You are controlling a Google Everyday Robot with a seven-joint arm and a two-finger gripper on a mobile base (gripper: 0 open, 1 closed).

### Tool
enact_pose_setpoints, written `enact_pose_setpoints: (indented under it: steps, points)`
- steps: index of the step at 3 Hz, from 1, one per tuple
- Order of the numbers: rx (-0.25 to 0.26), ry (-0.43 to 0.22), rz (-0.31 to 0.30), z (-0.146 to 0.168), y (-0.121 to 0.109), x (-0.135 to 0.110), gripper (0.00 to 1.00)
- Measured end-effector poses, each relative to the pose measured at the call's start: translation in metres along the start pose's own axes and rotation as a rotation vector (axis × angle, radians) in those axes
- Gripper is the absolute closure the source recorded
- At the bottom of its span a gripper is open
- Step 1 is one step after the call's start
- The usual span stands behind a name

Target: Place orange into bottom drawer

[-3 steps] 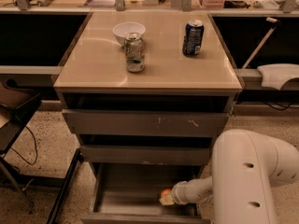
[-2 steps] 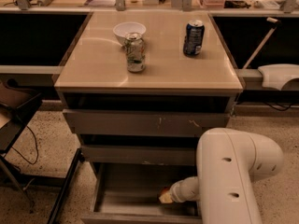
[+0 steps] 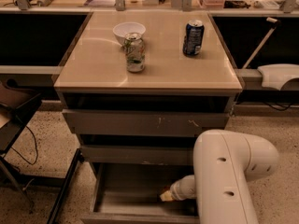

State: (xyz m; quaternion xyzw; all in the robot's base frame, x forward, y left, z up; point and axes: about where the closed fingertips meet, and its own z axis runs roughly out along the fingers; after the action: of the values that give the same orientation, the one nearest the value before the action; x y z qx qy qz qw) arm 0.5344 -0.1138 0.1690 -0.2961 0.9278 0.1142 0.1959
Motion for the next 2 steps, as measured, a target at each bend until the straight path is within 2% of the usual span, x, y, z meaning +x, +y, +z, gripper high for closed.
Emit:
enact_pose_setpoints:
  steps: [2]
  points:
    - [0.0,0.0,0.0,0.0,0.0001,0.0,0.35]
